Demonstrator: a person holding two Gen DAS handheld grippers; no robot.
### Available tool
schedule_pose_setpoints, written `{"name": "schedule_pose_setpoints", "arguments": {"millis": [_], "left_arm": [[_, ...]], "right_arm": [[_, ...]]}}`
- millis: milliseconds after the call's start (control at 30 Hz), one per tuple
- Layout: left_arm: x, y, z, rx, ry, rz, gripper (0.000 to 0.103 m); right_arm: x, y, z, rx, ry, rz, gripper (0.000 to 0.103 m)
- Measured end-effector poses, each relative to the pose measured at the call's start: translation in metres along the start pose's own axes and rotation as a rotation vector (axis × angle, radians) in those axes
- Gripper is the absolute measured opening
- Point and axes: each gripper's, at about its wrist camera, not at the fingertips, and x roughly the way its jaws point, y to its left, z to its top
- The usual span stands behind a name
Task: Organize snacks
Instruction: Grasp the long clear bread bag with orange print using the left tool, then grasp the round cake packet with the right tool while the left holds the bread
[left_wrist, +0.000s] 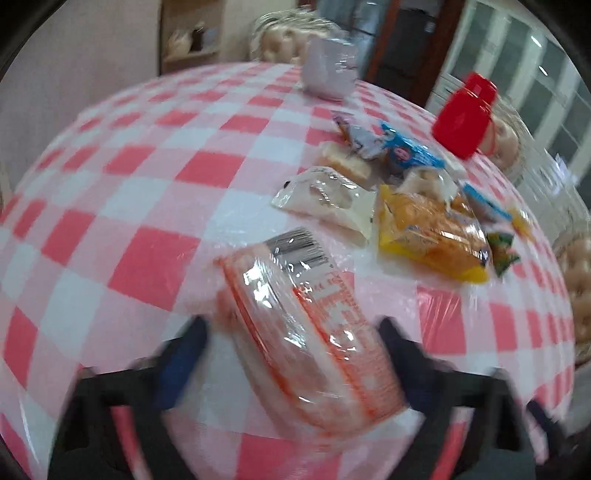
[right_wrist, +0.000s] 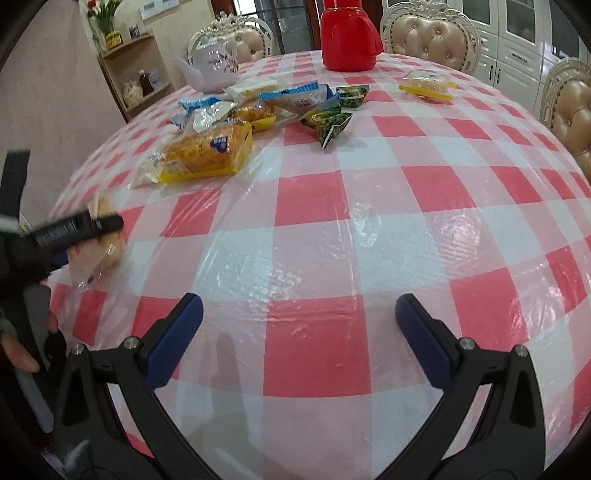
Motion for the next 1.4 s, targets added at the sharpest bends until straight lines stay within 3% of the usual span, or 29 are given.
{"name": "schedule_pose_setpoints", "arguments": {"millis": [33, 133, 333, 567, 633, 800, 900, 1000, 1067, 1233, 1300, 1333, 1400], "left_arm": [[-0.002, -0.003, 0.000, 0.024, -0.010, 0.012, 0.051], [-0.001, -0.016, 0.004, 0.095, -0.031, -0.021, 0.050], [0.001, -0.031, 0.004, 0.112, -0.060, -0.120, 0.050], [0.009, -0.018, 0.006, 0.032, -0.028, -0.186, 0.054], [0.008, -0.020, 0.005, 0.033, -0.033, -0.180, 0.061], [-0.005, -0.018, 0.005, 0.029, -0.105, -0.157, 0.071], [-0.015, -0.017, 0.007, 0.039, -0.160, -0.135, 0.082], [-0.014, -0.014, 0.009, 0.030, -0.158, -0.139, 0.083], [-0.010, -0.010, 0.011, 0.017, -0.140, -0.151, 0.083], [-0.005, -0.007, 0.011, -0.004, -0.115, -0.171, 0.083], [-0.002, -0.007, 0.012, -0.001, -0.101, -0.176, 0.083], [-0.002, -0.006, 0.012, -0.003, -0.097, -0.178, 0.083], [-0.001, -0.005, 0.012, -0.009, -0.091, -0.181, 0.083]], "right_arm": [[-0.001, -0.002, 0.000, 0.013, -0.007, 0.017, 0.103], [-0.004, -0.008, 0.000, 0.049, -0.025, 0.057, 0.103], [-0.007, -0.044, 0.011, 0.194, -0.046, 0.186, 0.103], [0.003, -0.107, 0.077, 0.304, -0.144, 0.031, 0.103], [0.012, -0.126, 0.102, 0.360, -0.171, -0.004, 0.103], [0.055, -0.174, 0.178, 0.511, -0.201, -0.103, 0.103], [0.088, -0.193, 0.223, 0.597, -0.169, -0.130, 0.103], [0.115, -0.197, 0.261, 0.635, -0.141, -0.158, 0.103], [0.142, -0.193, 0.287, 0.602, -0.075, -0.211, 0.103], [0.187, -0.184, 0.310, 0.546, 0.008, -0.374, 0.103], [0.204, -0.182, 0.308, 0.506, 0.091, -0.448, 0.103], [0.204, -0.177, 0.308, 0.447, 0.079, -0.482, 0.100], [0.198, -0.172, 0.299, 0.361, 0.050, -0.492, 0.072]]}}
